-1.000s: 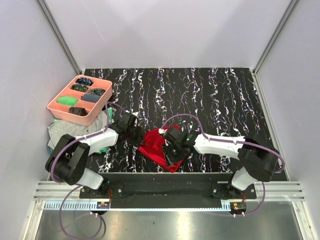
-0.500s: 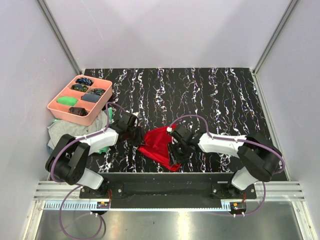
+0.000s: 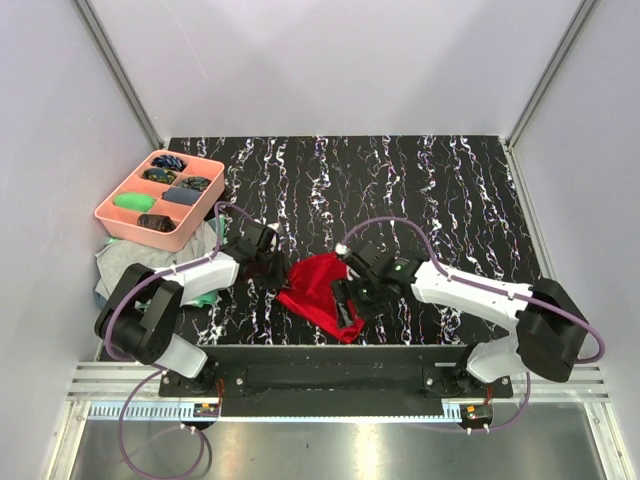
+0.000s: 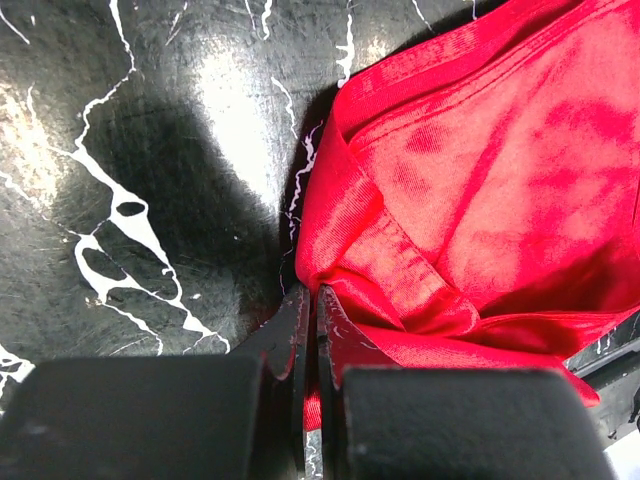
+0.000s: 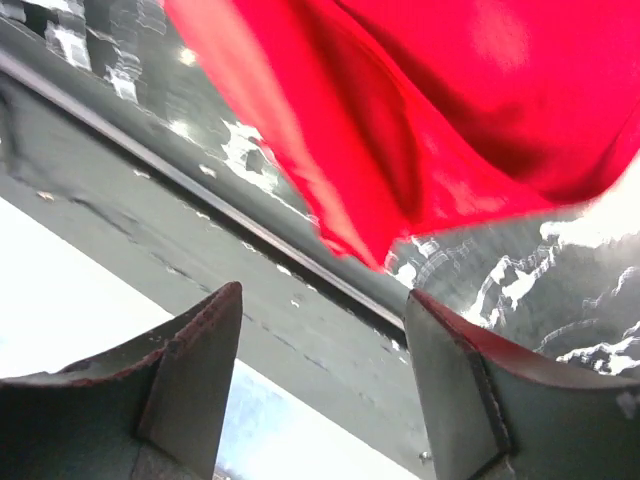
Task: Fold the napkin, place the utensils inside, and roll it up
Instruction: Roll the napkin with the utensil
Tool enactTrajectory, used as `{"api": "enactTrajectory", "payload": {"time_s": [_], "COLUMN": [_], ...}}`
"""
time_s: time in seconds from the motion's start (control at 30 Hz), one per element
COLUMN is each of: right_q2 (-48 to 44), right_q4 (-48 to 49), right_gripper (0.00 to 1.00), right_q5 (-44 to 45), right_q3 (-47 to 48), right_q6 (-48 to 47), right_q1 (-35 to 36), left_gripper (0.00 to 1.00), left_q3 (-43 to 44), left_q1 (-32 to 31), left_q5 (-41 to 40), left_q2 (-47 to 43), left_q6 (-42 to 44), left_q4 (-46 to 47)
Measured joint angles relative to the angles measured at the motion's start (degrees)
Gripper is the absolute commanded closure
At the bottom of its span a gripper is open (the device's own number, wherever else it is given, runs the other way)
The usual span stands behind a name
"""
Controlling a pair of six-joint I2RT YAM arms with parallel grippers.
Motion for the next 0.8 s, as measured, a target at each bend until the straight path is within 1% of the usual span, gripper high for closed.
{"api": "enactTrajectory", "payload": {"time_s": [0.07, 0.17, 0.27, 0.33, 0.53, 0.7, 0.8], "right_q2": [-0.13, 0.98, 4.24, 7.41, 18.01, 20.9, 21.14], "right_q4": [-1.09, -0.52, 3.85, 7.26, 15.04, 19.91, 22.23], "right_gripper": [0.23, 0.21, 0.21, 0.21, 0.21, 0.24, 0.32], "right_q5": [3.67, 12.44, 21.31, 26.1, 34.53, 36.98, 37.44], "right_q3": [4.09, 10.16, 13.46, 13.62, 13.2, 11.43, 10.45], "right_q6": [-1.25, -3.87, -6.99, -9.27, -15.12, -18.08, -19.08], "right_q1": [2.38, 9.29, 16.11, 18.73, 21.7, 22.27, 22.27], "left_gripper": [1.0, 1.0, 1.0, 1.0, 1.0, 1.0, 1.0], "left_q3": [0.39, 0.76, 1.09, 1.11, 1.4, 1.46, 1.79], "left_q1": [0.0, 0.0, 0.0, 0.04, 0.07, 0.09, 0.09], "left_q5": [0.02, 0.11, 0.42, 0.63, 0.96, 1.09, 1.2], "left_q2": [0.28, 0.68, 1.01, 1.11, 1.38, 1.51, 1.84], "left_q6": [0.15, 0.17, 0.2, 0.2, 0.17, 0.17, 0.17], "left_q4": [-0.28, -0.52, -0.68, -0.68, -0.72, -0.72, -0.74]}}
